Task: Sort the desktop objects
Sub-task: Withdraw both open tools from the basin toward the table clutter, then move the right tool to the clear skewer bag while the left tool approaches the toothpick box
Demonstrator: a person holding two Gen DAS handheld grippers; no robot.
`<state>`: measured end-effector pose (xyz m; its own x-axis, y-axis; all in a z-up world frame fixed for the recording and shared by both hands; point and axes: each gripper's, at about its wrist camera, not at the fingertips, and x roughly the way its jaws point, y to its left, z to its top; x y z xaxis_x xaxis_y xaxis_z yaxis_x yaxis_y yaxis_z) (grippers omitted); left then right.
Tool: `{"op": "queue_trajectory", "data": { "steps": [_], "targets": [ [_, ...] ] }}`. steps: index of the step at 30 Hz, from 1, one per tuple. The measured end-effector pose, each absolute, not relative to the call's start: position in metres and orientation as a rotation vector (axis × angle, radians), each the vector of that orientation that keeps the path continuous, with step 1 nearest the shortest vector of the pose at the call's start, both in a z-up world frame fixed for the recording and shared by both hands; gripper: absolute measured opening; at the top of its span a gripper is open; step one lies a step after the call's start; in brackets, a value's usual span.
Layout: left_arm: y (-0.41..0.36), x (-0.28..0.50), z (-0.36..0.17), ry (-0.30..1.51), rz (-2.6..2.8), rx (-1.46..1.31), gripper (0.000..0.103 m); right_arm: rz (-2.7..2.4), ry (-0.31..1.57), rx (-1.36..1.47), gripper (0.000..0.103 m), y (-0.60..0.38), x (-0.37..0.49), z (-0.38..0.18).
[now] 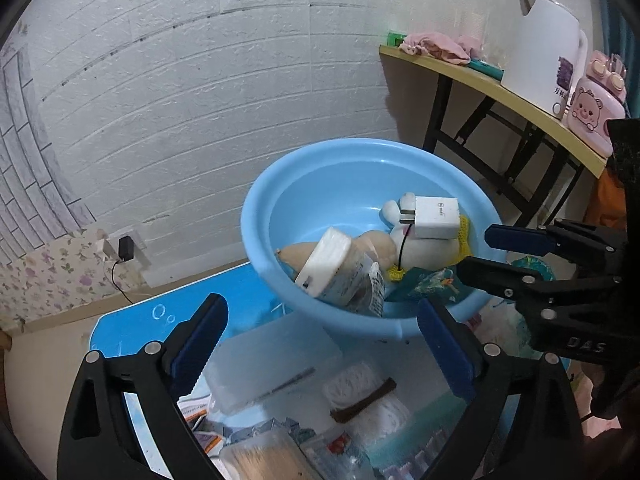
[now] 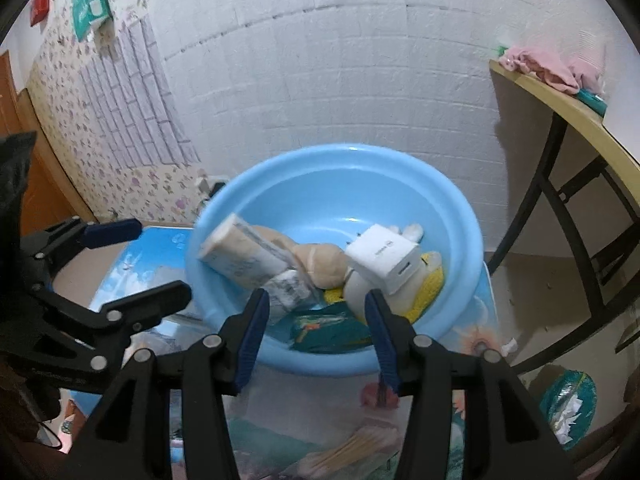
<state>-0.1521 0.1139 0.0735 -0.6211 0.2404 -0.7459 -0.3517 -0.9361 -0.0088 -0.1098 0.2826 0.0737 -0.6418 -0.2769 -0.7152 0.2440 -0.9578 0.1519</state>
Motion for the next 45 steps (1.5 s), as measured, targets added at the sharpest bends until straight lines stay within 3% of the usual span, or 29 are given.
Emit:
{"op": "queue_trajectory", "data": {
  "steps": [15, 17, 19, 32, 45],
  "targets": [
    [0.078, -0.106, 0.087, 0.132, 2.632, -1.109, 0.098, -2.670, -0.152, 1.127, 0.049, 0.280, -0.064, 0.094],
    [0.073, -0.099, 0.088, 0.122, 2.647, -1.102, 0.101, -2.641, -0.198, 1.172, 0.058, 0.282, -0.065, 0.089],
    [0.068, -0.094, 0.086, 0.116, 2.655, -1.098, 0.102, -2.632, -0.200, 1.202, 0.058, 0.285, -0.065, 0.086],
    [0.024, -0.060, 0.047, 0.072, 2.703, -1.224, 0.102, -2.721, -0.075, 1.128, 0.058, 0.298, -0.032, 0.082],
    [0.016, -0.039, 0.001, -0.015, 2.665, -1.356, 0.102, -2.691, -0.139, 1.366, 0.058, 0.314, -0.029, 0.033]
  ]
}}
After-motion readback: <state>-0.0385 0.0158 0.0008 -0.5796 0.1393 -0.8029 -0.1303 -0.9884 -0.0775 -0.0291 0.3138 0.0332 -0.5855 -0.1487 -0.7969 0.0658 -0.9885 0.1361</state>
